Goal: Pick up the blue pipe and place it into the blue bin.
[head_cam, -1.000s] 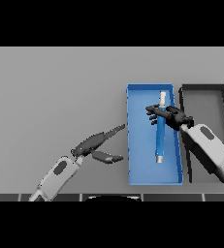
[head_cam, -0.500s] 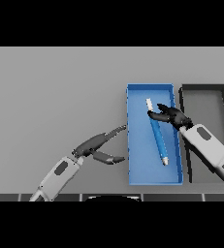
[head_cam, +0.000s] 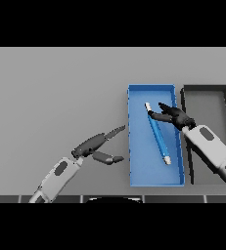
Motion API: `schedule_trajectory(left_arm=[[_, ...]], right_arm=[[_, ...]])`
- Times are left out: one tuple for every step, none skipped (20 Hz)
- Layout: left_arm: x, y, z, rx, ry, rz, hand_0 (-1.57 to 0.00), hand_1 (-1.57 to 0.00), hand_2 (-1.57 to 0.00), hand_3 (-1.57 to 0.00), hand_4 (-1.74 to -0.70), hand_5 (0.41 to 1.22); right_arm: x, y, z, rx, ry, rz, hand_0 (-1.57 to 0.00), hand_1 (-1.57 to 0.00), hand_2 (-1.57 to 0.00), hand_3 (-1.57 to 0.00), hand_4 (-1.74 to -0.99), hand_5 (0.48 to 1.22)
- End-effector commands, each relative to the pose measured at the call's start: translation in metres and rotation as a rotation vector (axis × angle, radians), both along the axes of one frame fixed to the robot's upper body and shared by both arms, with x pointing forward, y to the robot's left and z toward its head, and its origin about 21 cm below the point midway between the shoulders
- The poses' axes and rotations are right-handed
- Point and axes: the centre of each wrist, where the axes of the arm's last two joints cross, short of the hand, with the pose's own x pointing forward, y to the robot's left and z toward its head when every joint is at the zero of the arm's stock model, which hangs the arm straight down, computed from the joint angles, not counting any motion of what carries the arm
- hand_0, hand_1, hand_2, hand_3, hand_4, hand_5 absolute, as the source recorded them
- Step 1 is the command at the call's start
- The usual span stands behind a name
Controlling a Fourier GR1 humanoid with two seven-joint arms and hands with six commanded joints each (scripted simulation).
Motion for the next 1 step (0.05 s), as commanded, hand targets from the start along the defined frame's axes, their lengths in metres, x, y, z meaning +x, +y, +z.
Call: schedule_trajectory(left_arm=[[0.0037, -0.0025, 0.0028, 0.001, -0.003, 0.003, 0.0, 0.0, 0.0, 0.0, -0.92, 0.468]], right_arm=[[-0.0006, 0.0009, -0.0034, 0.011, 0.001, -0.002, -0.01, -0.01, -0.01, -0.01, -1.129, 0.677]])
